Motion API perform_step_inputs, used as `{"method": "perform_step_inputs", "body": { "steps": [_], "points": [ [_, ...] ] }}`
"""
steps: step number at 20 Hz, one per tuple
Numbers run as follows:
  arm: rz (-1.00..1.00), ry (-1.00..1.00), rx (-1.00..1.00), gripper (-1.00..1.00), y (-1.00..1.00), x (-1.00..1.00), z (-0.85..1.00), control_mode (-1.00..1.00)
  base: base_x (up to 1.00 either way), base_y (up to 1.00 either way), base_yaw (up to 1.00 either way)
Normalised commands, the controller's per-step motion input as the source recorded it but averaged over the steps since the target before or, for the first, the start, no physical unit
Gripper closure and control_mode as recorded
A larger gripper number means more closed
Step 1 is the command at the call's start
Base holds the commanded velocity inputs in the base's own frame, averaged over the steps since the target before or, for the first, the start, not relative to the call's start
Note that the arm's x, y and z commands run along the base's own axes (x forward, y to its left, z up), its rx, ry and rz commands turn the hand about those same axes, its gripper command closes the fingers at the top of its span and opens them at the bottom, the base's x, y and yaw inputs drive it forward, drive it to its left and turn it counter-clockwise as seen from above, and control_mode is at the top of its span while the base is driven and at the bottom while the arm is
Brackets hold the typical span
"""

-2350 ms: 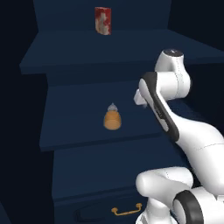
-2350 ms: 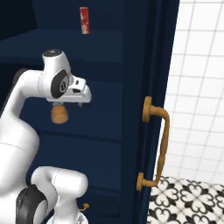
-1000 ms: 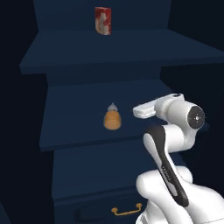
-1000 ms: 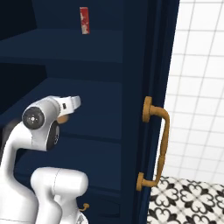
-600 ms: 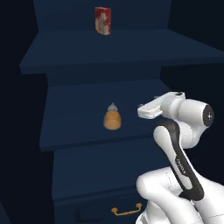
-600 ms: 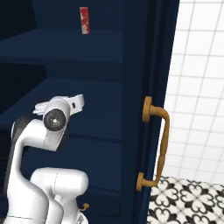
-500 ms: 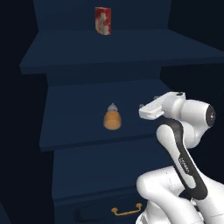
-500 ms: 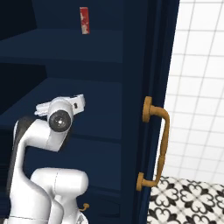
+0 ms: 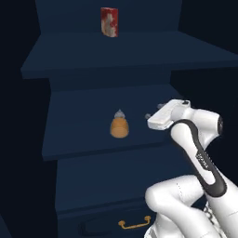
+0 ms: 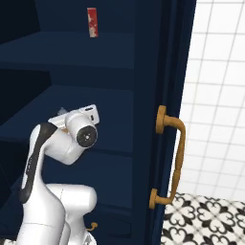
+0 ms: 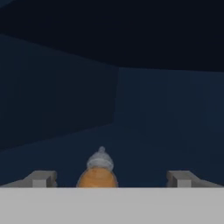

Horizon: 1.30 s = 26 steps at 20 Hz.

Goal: Pick the honey bottle and place it on the digital scale for weighing, and close the cabinet.

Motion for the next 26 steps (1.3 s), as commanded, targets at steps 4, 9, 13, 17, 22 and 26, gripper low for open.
{"method": "perform_step_inputs", "body": {
  "steps": [4,9,13,17,22,26],
  "points": [
    [0.12,0.03,0.02,-1.0,0.18,0.25,-0.02,-1.0,0.0,0.0,0.0],
    [0.12,0.16,0.05,-1.0,0.06,0.35,-0.04,-1.0,0.0,0.0,0.0],
    [0.06,0.25,0.05,-1.0,0.04,0.46,-0.26,-1.0,0.0,0.0,0.0],
    [0.01,0.18,0.0,-1.0,0.18,0.54,-0.25,-1.0,0.0,0.0,0.0],
    [0.0,0.03,-0.1,-1.0,0.53,0.22,-0.07,-1.0,0.0,0.0,0.0],
    [0.0,0.0,-0.12,-1.0,0.43,0.08,-0.17,-1.0,0.0,0.0,0.0]
  ]
}}
